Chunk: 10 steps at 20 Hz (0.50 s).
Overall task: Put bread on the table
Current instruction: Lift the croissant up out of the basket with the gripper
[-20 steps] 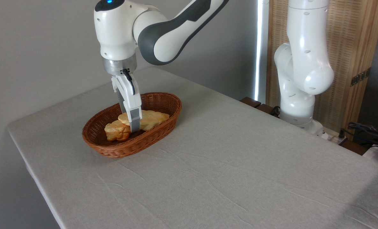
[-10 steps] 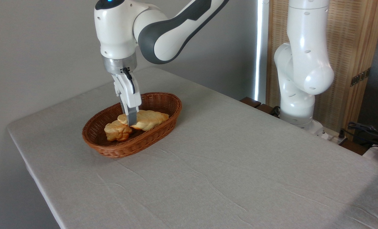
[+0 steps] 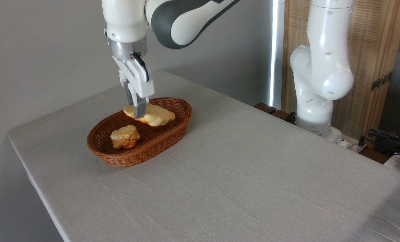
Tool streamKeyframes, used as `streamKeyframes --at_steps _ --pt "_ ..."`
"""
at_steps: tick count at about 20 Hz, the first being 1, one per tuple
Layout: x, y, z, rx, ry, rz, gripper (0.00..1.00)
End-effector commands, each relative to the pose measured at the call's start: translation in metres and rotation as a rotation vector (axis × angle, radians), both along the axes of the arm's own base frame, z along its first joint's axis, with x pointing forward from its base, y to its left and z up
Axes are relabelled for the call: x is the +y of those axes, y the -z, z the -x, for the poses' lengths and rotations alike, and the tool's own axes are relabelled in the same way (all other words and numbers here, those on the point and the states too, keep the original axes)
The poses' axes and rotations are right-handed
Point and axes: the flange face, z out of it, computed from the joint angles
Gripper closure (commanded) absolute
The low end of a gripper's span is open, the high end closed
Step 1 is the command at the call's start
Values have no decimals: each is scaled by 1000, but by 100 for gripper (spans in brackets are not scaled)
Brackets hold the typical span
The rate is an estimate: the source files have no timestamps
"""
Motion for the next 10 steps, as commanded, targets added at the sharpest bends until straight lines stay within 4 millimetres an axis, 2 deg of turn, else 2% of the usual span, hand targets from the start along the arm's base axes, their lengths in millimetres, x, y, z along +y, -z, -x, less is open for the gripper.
streamKeyframes --at_steps 1,4,6,9,10 --pt "34 -28 -4 36 -74 52 66" --pt "59 -32 -4 48 -81 15 63" --pt "80 -30 -9 38 -94 -42 63" --pt "99 -23 -10 37 -81 -157 63" --pt "108 -19 -12 38 -83 -194 60"
